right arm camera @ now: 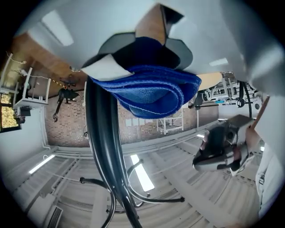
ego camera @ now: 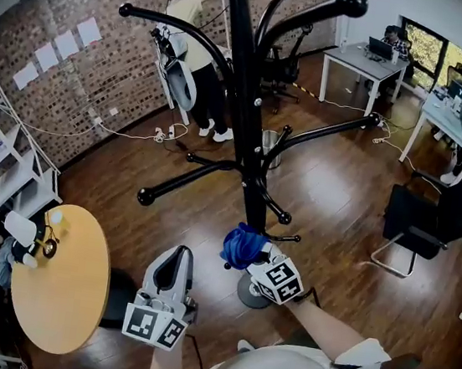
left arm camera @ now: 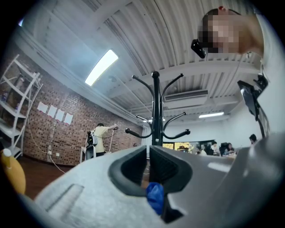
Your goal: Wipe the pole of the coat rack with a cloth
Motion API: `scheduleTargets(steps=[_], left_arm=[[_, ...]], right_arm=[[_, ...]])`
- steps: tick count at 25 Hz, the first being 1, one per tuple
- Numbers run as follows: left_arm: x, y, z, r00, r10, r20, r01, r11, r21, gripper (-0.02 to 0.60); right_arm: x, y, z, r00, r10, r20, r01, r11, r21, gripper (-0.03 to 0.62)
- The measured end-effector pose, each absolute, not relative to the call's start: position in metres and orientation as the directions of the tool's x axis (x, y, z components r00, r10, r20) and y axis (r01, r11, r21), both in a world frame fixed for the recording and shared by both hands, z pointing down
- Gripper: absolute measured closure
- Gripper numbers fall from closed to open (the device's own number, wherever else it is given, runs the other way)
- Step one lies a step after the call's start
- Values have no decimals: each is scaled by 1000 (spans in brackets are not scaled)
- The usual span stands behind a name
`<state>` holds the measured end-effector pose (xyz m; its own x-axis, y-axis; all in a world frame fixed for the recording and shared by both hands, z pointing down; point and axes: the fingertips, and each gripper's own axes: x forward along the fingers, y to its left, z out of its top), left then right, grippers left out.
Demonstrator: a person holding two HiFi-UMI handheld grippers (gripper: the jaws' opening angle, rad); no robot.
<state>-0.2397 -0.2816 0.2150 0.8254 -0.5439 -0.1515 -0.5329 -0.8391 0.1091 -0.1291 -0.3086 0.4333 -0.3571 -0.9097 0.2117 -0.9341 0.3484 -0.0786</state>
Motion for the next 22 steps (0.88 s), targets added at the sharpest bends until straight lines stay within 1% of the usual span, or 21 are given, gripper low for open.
scheduleTargets(steps=[3, 5, 8, 10, 13, 18, 20, 22], left_arm=[[-227, -276, 216, 807, -573, -145, -564, -820, 101, 563], [-215, -271, 218, 787, -599, -144, -593, -800, 90, 563], [-190, -273, 222, 744, -654, -138, -649, -756, 85, 563], [-173, -271, 222, 700, -701, -141, -696, -713, 89, 563], [-148, -267, 216, 631, -759, -162, -756, -648, 92, 563], [-109, -258, 229, 498, -850, -175, -851, -517, 89, 563], [-100, -243, 238, 434, -884, -171, -886, -454, 96, 563], [-100, -228, 242, 382, -912, -150, -913, -398, 95, 563]], right_arm=[[-119, -289, 380, -442, -888, 128, -897, 434, -91, 491], [-105, -274, 351, -499, -861, 96, -866, 491, -95, 491], [-79, -263, 314, -551, -834, 35, -833, 547, -86, 491], [-71, -256, 300, -623, -782, 18, -781, 621, -70, 491], [-52, -239, 289, -720, -693, 34, -694, 719, -38, 491], [16, -232, 250, -792, -609, -55, -610, 792, 26, 491], [25, -238, 236, -830, -553, -75, -557, 829, 57, 491], [21, -248, 223, -855, -514, -76, -519, 851, 77, 491]])
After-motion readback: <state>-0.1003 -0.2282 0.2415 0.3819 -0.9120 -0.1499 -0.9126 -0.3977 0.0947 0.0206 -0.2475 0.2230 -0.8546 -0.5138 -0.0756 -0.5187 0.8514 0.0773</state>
